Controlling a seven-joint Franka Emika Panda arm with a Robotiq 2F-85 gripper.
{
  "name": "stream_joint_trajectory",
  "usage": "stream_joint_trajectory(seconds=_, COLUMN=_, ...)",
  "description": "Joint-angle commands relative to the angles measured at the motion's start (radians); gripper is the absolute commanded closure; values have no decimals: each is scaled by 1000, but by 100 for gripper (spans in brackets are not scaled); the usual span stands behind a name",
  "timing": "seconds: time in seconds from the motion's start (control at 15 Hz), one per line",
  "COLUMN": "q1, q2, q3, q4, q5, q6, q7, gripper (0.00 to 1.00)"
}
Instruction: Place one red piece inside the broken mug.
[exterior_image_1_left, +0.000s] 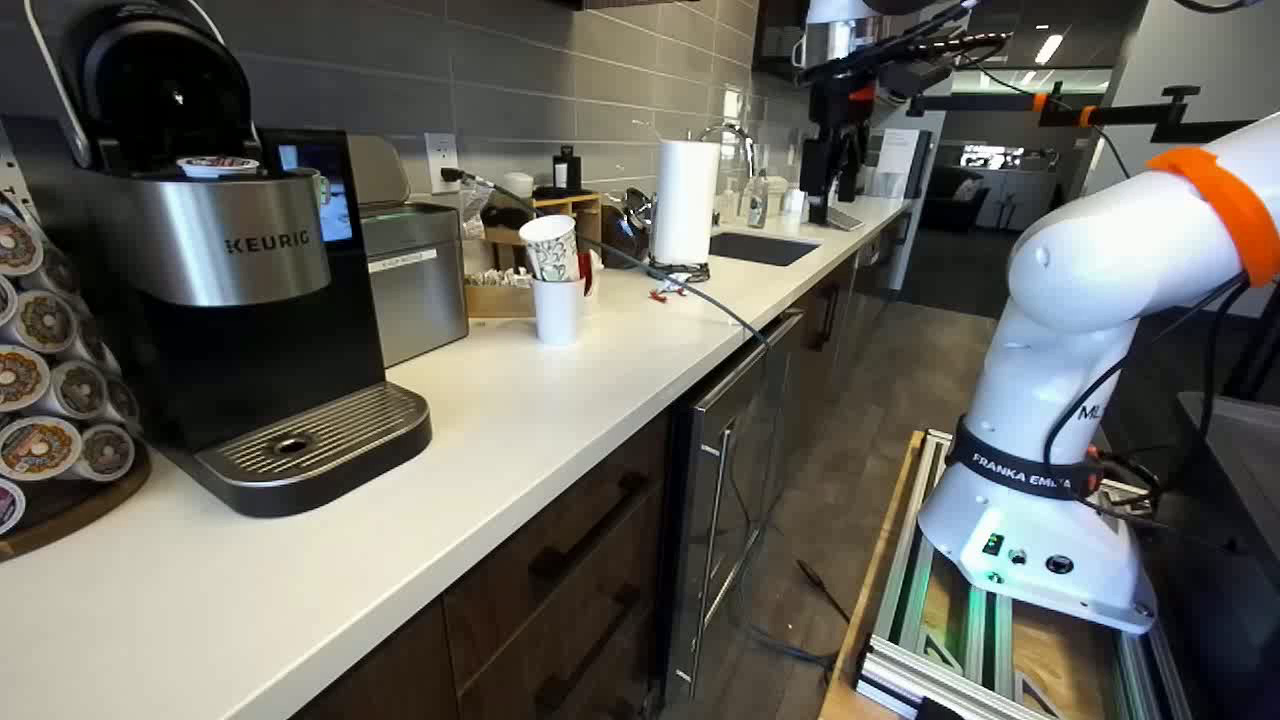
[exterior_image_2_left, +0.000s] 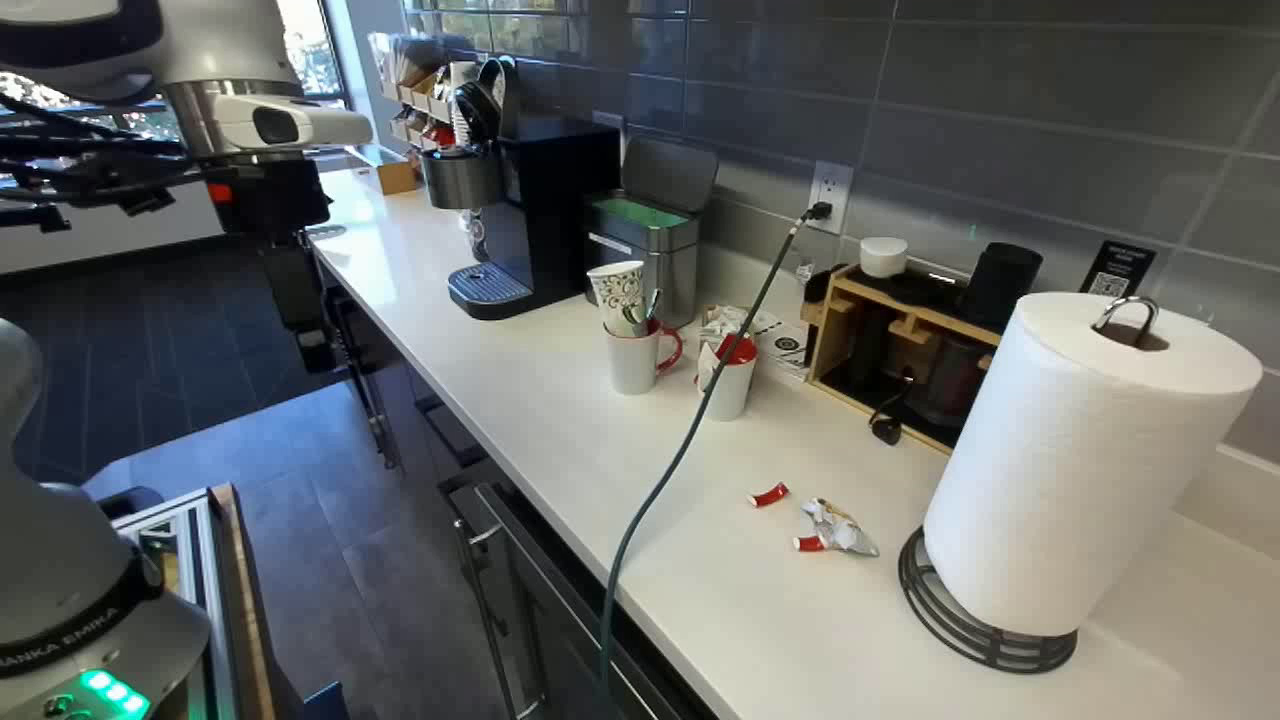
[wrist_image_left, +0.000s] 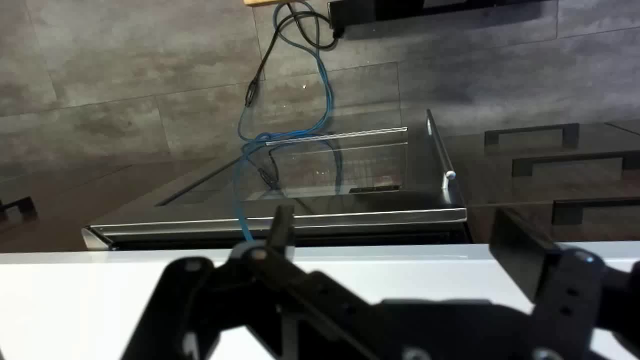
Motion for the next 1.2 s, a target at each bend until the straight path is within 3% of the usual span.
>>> stream_joint_trajectory(seconds=0.0, q1=23, q2=1, q3=-16, q4=3, q5=-13, q6=-6, q7=15, gripper=0)
stream_joint_trajectory(seconds=0.47, q1=23, q2=1, q3=-16, q4=3, q5=-13, q6=-6, q7=15, gripper=0)
stream_joint_trajectory(seconds=0.8, q1=4, q2=240, q3=-14, q4=123, q5=39, q6=143, q7=151, gripper=0)
stream_joint_trajectory(seconds=0.93, q1=0, q2=347, q3=-34, q4=212, q5=50, q6=188, q7=149, gripper=0)
stream_joint_trajectory(seconds=1.13, q1=4, q2=472, q3=-98, q4=341, q5=34, q6=252, q7=46, gripper=0)
